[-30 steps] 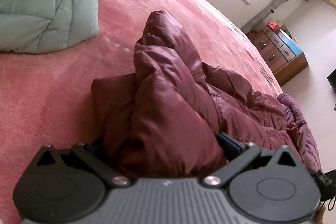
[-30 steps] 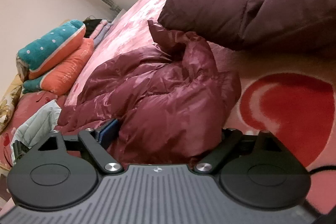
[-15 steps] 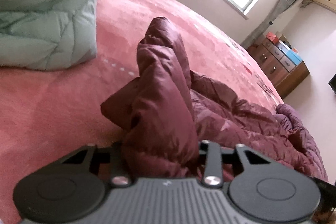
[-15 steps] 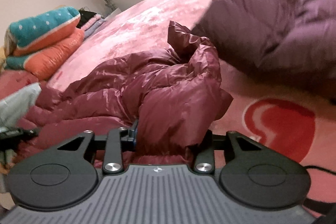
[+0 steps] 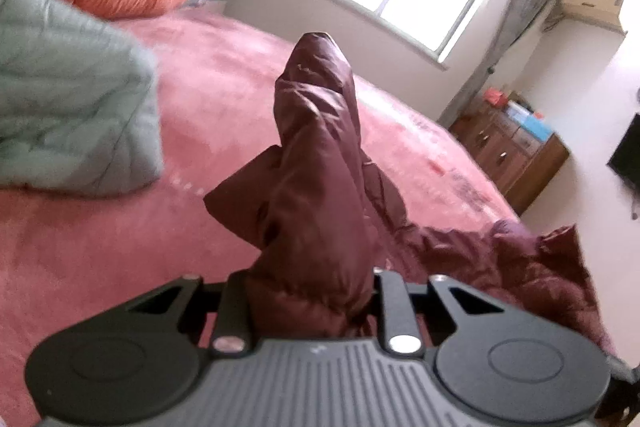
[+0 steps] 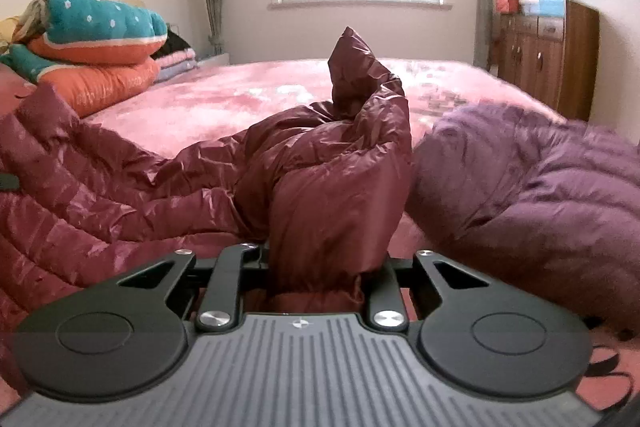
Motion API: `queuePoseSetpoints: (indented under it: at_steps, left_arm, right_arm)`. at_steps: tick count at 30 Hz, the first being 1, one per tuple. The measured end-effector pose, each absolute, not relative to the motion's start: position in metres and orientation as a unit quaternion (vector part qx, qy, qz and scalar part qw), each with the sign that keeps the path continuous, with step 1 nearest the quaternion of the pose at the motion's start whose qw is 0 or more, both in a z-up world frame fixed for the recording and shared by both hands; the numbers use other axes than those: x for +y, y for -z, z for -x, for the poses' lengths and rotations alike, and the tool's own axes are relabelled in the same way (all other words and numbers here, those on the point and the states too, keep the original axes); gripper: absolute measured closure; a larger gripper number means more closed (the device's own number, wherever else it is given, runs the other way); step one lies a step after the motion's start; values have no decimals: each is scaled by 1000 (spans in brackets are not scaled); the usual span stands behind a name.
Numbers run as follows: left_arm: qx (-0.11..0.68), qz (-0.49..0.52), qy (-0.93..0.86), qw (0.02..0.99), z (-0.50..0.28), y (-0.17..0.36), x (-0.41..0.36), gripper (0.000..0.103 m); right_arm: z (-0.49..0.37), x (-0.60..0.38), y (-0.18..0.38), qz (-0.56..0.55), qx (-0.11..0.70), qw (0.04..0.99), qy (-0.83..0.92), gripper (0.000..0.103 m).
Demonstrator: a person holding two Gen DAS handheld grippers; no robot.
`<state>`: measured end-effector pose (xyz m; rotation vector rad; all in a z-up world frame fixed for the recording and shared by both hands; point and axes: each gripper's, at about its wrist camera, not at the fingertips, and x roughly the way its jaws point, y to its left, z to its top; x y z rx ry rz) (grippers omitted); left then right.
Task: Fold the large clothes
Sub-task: 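Grasp the folded jacket edges with both grippers and lift the bundle, then carry the folded jacket with both grippers and lower it onto the bed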
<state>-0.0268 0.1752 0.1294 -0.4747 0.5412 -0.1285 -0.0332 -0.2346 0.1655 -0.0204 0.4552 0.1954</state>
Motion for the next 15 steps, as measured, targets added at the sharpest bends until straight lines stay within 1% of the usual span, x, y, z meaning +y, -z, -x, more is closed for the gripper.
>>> queuePoseSetpoints:
  at_steps: [4,8,15]
  left_arm:
    - [241,211,79,944,28,-165,156,82]
    - [208,191,109,953,22,-204,129,82]
    - [165,161,182,956,-10,-265,57,82]
  right_arm:
    - [45,-245,-176,21,199,977,-80,79]
    - [56,-263,-196,12,156,986,-52,80]
    - [75,-335,-245,-41,77,996,21,80]
